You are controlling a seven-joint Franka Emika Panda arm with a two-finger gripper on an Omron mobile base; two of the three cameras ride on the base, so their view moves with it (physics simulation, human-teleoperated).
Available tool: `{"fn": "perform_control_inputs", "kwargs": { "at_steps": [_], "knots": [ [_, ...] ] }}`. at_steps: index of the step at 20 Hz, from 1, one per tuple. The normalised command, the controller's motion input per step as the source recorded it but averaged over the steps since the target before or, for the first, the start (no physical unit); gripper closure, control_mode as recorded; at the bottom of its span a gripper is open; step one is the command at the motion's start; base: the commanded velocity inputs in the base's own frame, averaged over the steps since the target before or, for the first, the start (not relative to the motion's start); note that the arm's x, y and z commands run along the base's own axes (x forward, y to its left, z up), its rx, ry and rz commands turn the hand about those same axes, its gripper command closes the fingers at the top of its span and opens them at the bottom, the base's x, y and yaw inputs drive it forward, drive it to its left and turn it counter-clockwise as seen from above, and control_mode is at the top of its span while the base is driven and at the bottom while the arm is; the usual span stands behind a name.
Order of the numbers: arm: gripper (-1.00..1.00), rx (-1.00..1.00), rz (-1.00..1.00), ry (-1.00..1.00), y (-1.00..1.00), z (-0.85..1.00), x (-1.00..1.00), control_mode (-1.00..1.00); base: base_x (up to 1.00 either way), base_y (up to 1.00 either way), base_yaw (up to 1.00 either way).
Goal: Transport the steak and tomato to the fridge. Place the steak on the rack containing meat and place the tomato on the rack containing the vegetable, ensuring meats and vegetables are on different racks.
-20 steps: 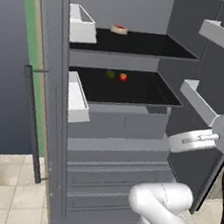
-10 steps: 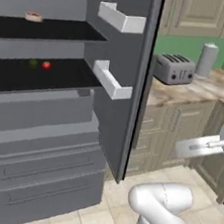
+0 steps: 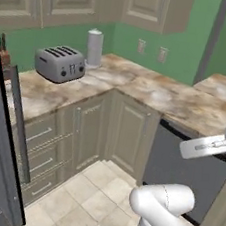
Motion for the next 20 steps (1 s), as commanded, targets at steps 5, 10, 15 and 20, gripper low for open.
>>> {"fn": "perform_control_inputs", "kwargs": {
  "at_steps": [5, 10, 15, 20],
  "knots": [
    [-1.00, 0.00, 0.00, 0.00, 0.00, 0.00, 0.00, 1.00, 0.00, -0.88, -0.79],
    [-1.00, 0.00, 0.00, 0.00, 0.00, 0.00, 0.00, 1.00, 0.00, -0.78, -0.82],
    [-1.00, 0.00, 0.00, 0.00, 0.00, 0.00, 0.00, 1.00, 0.00, -0.84, -0.79],
    [-1.00, 0.00, 0.00, 0.00, 0.00, 0.00, 0.00, 1.00, 0.01, -0.96, -0.76]
  ]
}}
